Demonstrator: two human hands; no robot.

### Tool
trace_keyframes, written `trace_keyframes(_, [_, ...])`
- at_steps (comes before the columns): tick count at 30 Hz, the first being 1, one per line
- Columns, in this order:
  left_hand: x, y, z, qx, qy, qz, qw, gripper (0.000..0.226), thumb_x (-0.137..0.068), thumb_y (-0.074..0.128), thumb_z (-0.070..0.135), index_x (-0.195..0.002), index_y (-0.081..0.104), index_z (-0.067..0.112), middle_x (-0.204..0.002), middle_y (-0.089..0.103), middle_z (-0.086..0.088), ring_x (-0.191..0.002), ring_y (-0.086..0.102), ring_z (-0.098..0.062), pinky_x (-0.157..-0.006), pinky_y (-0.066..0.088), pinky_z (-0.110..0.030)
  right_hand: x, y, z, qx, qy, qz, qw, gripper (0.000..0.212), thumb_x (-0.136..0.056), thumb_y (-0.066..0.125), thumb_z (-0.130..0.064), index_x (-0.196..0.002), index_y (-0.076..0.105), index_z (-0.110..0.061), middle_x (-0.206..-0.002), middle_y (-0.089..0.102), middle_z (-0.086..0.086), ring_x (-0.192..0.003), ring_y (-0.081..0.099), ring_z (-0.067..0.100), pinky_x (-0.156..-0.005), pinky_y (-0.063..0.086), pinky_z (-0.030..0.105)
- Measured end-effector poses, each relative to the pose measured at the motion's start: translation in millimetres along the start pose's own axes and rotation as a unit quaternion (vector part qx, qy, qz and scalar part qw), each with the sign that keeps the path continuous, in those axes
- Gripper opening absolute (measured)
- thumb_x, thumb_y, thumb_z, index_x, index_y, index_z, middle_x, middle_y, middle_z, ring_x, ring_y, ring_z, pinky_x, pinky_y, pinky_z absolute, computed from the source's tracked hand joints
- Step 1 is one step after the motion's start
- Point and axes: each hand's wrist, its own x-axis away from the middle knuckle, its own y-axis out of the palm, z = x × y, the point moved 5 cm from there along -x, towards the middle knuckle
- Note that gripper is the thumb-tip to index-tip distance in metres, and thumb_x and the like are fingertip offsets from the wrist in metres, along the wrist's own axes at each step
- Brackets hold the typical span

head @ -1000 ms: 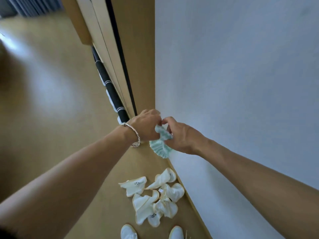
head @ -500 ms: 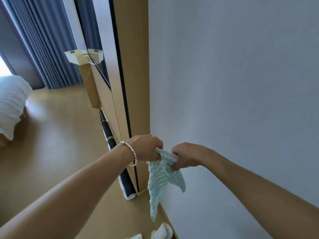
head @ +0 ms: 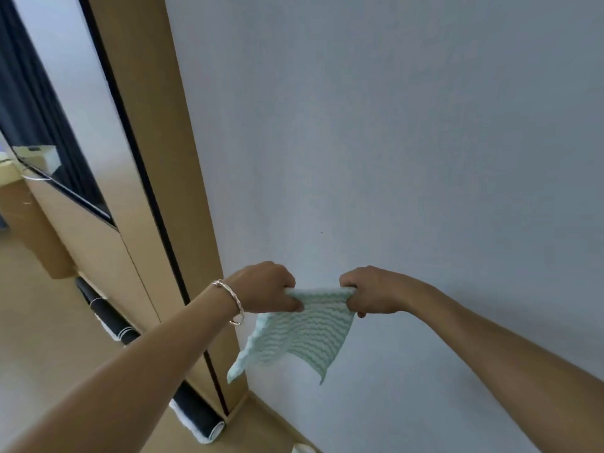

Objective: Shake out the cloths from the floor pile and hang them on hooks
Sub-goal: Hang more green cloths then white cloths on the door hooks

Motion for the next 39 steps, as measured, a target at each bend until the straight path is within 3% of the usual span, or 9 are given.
trace_keyframes(8, [-5,34,75,0.038,0.171,-0.098,0.98,0.045,-0.085,0.057,0.046,-0.058,0.041,0.014,-0.055,0.04,0.001,-0.051,0.035,-0.013,-0.05,0.028,-0.027,97,35,43,0.035,0.175,0.058,0.982,0.009,-0.09,0.047,-0.02,-0.081,0.046,-0.023,-0.086,0.052,-0.002,-0.076,0.053,0.017,-0.053,0.034,0.025])
trace_keyframes(18, [36,41,252,0.065,0.369,-0.14,0.917,0.049,-0.088,0.054,0.046,-0.055,0.036,0.016,-0.05,0.042,0.003,-0.043,0.038,-0.01,-0.047,0.029,-0.024,300,61,122,0.002,0.415,0.14,0.899,0.017,-0.09,0.049,-0.021,-0.076,0.041,-0.026,-0.092,0.048,0.002,-0.083,0.05,0.022,-0.054,0.032,0.027])
trace_keyframes(22, [62,47,310,0.084,0.425,-0.172,0.885,0.052,-0.088,0.053,0.05,-0.056,0.031,0.016,-0.053,0.033,0.003,-0.047,0.029,-0.013,-0.05,0.024,-0.027,346,76,134,0.01,0.477,0.152,0.866,0.013,-0.091,0.048,-0.023,-0.103,0.05,-0.018,-0.096,0.05,0.003,-0.084,0.05,0.022,-0.066,0.037,0.029])
trace_keyframes(24, [78,47,339,0.128,0.436,-0.182,0.872,0.043,-0.09,0.053,0.045,-0.062,0.042,0.015,-0.054,0.043,0.004,-0.043,0.039,-0.01,-0.046,0.032,-0.023,368,84,139,0.0,0.497,0.157,0.853,0.03,-0.092,0.05,-0.028,-0.121,0.048,-0.018,-0.11,0.055,0.005,-0.092,0.054,0.023,-0.073,0.042,0.031])
trace_keyframes(27, [100,45,382,0.249,0.417,-0.167,0.858,0.013,-0.091,0.054,0.03,-0.098,0.053,0.018,-0.069,0.06,0.001,-0.043,0.051,-0.01,-0.038,0.038,-0.017,408,98,145,-0.027,0.512,0.184,0.839,0.05,-0.094,0.051,-0.037,-0.139,0.038,-0.021,-0.132,0.052,0.005,-0.115,0.053,0.025,-0.089,0.044,0.035])
trace_keyframes(29, [116,48,410,0.314,0.4,-0.176,0.843,0.024,-0.093,0.05,0.022,-0.117,0.05,0.026,-0.07,0.061,-0.001,-0.041,0.053,-0.01,-0.039,0.039,-0.017,441,107,145,-0.062,0.514,0.204,0.831,0.049,-0.095,0.048,-0.042,-0.139,0.039,-0.024,-0.133,0.053,0.002,-0.117,0.053,0.023,-0.091,0.044,0.035])
trace_keyframes(32, [150,57,458,0.387,0.36,-0.254,0.81,0.026,-0.095,0.043,0.013,-0.113,0.061,0.014,-0.073,0.063,-0.002,-0.056,0.066,-0.011,-0.047,0.045,-0.019,498,119,140,-0.137,0.49,0.267,0.818,0.039,-0.097,0.04,-0.05,-0.118,0.057,-0.022,-0.117,0.062,0.0,-0.1,0.061,0.018,-0.085,0.047,0.034])
trace_keyframes(35, [190,70,512,0.424,0.331,-0.336,0.773,0.024,-0.093,0.046,0.01,-0.108,0.064,0.008,-0.09,0.07,-0.005,-0.083,0.071,-0.013,-0.064,0.054,-0.024,558,133,138,-0.249,0.447,0.333,0.792,0.063,-0.09,0.035,-0.068,-0.099,0.061,-0.012,-0.101,0.065,0.005,-0.082,0.058,0.015,-0.078,0.045,0.031])
trace_keyframes(39, [244,90,588,0.363,0.383,-0.317,0.788,0.02,-0.086,0.055,0.006,-0.101,0.067,0.011,-0.093,0.071,-0.002,-0.086,0.067,-0.009,-0.075,0.056,-0.026,639,168,142,-0.219,0.47,0.316,0.794,0.05,-0.081,0.054,-0.068,-0.096,0.057,-0.021,-0.091,0.06,-0.004,-0.079,0.055,0.013,-0.071,0.043,0.032])
